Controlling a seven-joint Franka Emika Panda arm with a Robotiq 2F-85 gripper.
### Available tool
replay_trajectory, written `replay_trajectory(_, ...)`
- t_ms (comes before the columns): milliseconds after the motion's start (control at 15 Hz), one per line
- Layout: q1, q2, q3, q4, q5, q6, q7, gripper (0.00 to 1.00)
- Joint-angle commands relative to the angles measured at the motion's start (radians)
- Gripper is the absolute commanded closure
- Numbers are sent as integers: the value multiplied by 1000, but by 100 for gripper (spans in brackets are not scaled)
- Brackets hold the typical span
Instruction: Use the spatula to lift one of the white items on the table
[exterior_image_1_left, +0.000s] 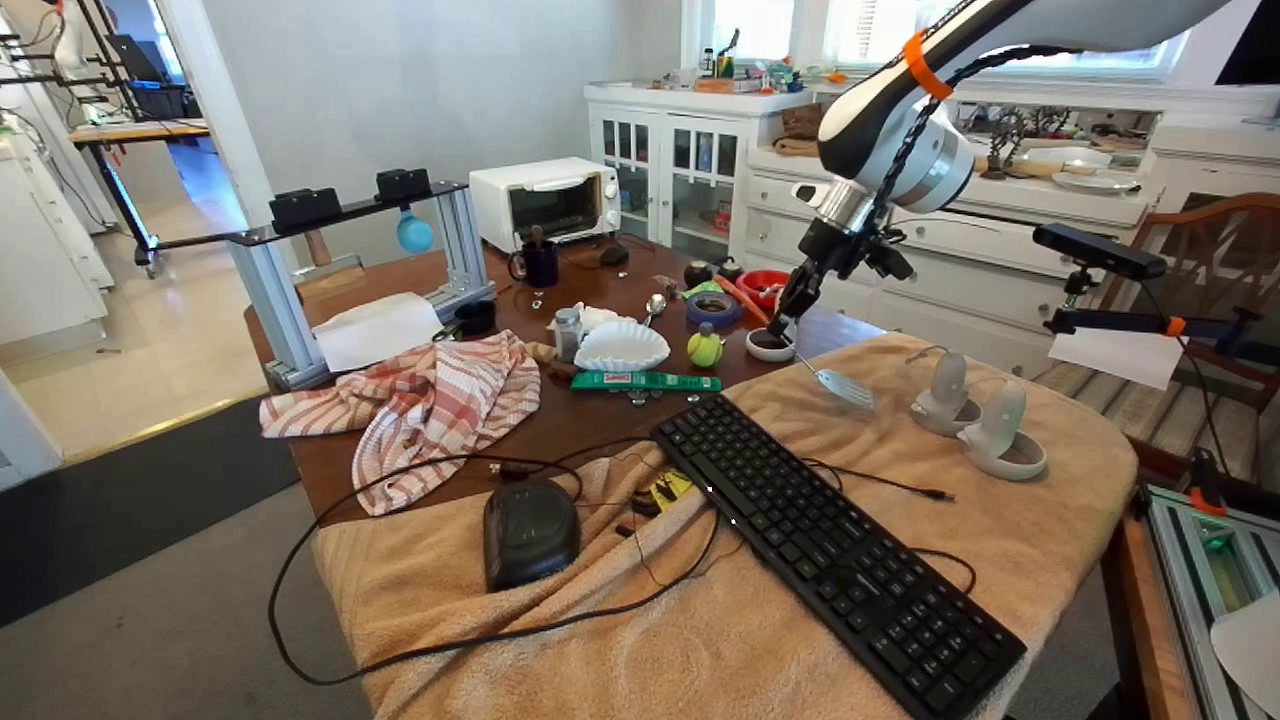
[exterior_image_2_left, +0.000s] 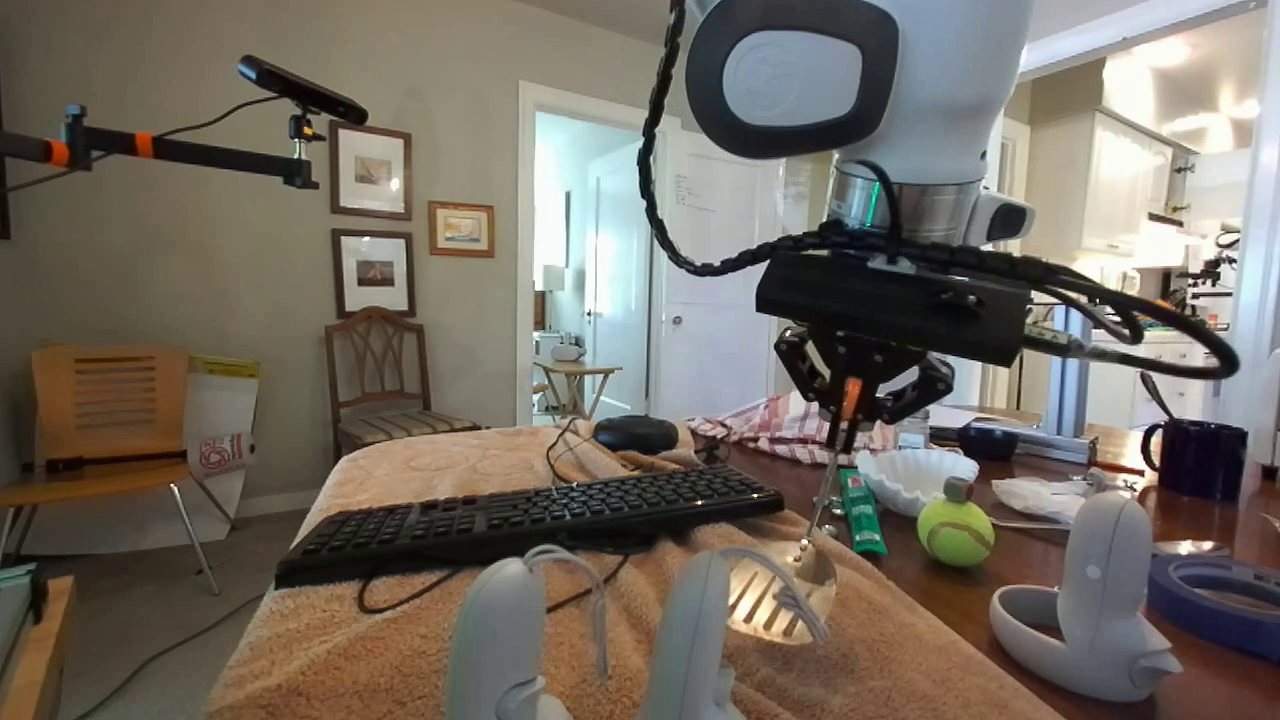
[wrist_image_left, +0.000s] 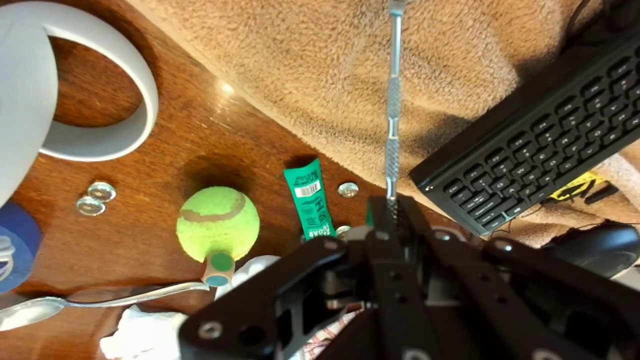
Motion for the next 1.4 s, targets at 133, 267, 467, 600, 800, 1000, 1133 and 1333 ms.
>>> replay_trajectory(133, 51, -65, -50, -96, 144, -8, -160, 98)
replay_trajectory(267, 68, -77, -71, -120, 154, -6, -182, 98)
replay_trajectory(467, 86, -90, -110, -144, 129, -10, -181, 98)
replay_trajectory(600, 89, -89, -129, -148, 136, -3, -203, 98)
replay_trajectory(800, 87, -89, -148, -156, 146, -4, -245, 98)
replay_trajectory(1000, 85, -82, -154, -160, 180, 3, -290, 98)
replay_trajectory(1133, 90, -78, -158, -163, 201, 4, -309, 98)
replay_trajectory(1333, 92, -79, -162, -171, 219, 6, -344, 98)
